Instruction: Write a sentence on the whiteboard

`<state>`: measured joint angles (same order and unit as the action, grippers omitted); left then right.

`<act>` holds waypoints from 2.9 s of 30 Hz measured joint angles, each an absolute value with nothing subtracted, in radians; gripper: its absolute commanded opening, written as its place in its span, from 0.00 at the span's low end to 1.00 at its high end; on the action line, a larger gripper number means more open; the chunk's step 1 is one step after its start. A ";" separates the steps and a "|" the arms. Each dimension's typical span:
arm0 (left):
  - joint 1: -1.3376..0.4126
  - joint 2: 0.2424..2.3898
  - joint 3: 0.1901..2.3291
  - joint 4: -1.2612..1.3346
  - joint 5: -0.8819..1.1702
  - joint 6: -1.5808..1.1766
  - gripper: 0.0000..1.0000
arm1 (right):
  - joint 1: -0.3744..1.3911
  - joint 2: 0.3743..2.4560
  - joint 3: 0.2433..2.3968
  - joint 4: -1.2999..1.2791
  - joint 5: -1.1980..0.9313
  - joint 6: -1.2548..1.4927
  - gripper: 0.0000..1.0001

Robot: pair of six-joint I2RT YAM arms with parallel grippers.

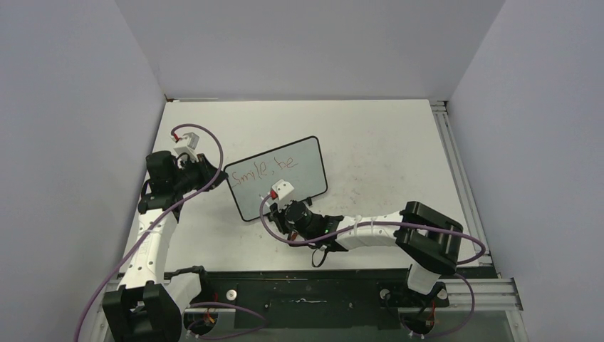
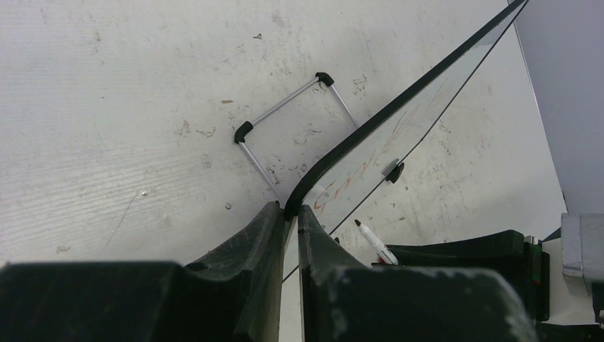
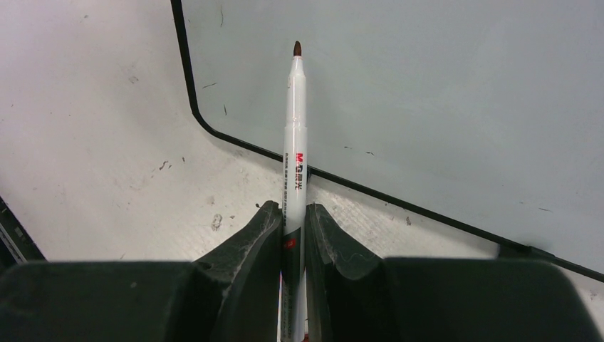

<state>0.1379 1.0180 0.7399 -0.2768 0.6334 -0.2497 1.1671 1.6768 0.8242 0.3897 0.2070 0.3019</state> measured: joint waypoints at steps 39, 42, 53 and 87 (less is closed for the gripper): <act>0.138 1.018 0.740 -0.277 0.633 -0.250 0.09 | 1.159 1.749 0.928 0.311 0.238 0.368 0.05; 0.138 1.018 0.740 -0.277 0.633 -0.250 0.09 | 1.159 1.749 0.931 0.310 0.236 0.366 0.05; 0.138 1.018 0.740 -0.277 0.633 -0.250 0.09 | 1.160 1.780 0.935 0.296 0.216 0.359 0.05; 0.138 1.018 0.740 -0.277 0.633 -0.250 0.09 | 1.165 1.776 0.930 0.250 0.275 0.363 0.05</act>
<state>0.1379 1.0176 0.7399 -0.2768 0.6331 -0.2501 1.1648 1.7763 0.9298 0.2501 0.2749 0.3626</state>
